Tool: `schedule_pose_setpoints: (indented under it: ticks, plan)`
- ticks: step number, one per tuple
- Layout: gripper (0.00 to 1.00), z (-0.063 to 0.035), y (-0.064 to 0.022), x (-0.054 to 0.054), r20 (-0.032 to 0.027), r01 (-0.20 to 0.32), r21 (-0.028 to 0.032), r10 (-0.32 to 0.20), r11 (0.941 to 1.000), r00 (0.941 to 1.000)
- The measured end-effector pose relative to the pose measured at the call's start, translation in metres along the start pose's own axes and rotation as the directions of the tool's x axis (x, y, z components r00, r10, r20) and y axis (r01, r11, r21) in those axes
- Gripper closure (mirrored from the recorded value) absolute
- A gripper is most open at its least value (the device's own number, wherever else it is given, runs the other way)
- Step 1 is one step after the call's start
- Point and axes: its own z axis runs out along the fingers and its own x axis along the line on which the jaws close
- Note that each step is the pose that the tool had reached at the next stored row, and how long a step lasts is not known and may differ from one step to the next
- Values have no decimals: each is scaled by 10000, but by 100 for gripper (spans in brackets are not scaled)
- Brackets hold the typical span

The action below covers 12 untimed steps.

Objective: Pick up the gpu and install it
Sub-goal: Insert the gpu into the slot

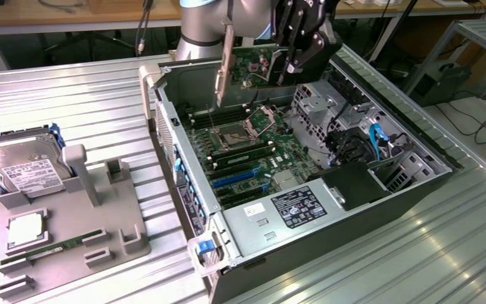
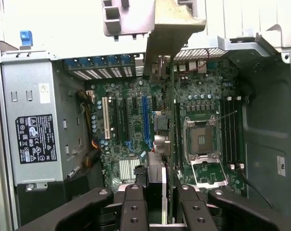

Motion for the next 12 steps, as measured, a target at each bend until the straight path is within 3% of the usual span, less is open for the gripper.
schedule_pose_setpoints:
  ticks: [12]
  plan:
    - [72,4,0,0,-49,1205,-20,-1205,9927,9927]
